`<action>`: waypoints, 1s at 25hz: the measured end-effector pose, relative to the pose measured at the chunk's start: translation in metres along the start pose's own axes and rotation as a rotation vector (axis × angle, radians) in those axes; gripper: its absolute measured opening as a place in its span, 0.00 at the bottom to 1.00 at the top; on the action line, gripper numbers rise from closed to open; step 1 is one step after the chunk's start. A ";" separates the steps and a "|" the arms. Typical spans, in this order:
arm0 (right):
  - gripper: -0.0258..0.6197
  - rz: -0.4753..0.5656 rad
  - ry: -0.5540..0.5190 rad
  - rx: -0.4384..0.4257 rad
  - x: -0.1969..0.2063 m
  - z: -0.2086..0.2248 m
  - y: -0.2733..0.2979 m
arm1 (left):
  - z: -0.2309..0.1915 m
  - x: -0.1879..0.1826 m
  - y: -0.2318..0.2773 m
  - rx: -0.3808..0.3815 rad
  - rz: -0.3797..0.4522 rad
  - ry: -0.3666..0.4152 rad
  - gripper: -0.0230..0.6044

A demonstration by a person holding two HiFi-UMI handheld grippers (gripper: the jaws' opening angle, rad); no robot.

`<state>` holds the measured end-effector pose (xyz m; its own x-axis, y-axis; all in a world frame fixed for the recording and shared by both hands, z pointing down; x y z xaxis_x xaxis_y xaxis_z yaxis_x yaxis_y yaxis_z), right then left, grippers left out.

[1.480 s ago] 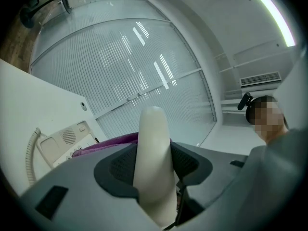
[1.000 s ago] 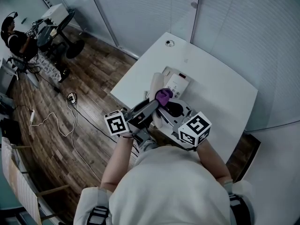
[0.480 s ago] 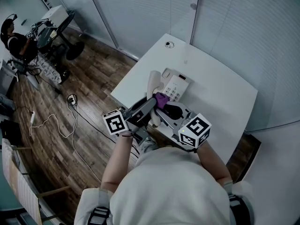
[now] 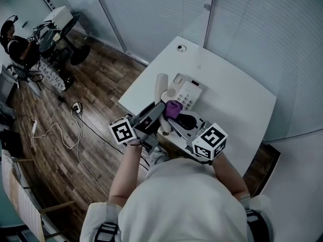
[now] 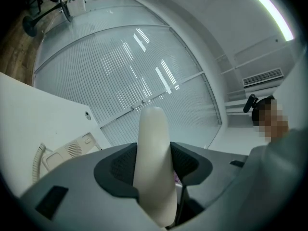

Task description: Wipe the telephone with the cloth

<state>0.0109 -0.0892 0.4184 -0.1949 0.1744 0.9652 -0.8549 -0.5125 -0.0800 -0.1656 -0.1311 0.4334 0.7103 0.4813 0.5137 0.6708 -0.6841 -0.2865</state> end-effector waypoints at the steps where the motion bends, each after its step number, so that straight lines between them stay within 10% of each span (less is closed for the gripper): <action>1: 0.14 -0.001 0.003 0.002 0.000 0.000 -0.001 | -0.001 0.000 0.000 -0.004 0.004 -0.008 0.40; 25: 0.14 -0.001 0.055 0.034 0.014 -0.008 -0.012 | -0.012 -0.008 -0.001 -0.051 0.052 -0.041 0.40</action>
<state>0.0142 -0.0739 0.4311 -0.2207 0.2207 0.9500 -0.8387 -0.5402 -0.0693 -0.1742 -0.1410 0.4388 0.7528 0.4659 0.4650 0.6217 -0.7353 -0.2699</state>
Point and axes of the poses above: the fingertips, and each gripper's own axes: y forward along the fingers, z to its right, x out of its underside, the point moved 9 cm from there along -y, backward along the fingers, and after that the axes turned 11 degrees about z, right-handed, at the moved point
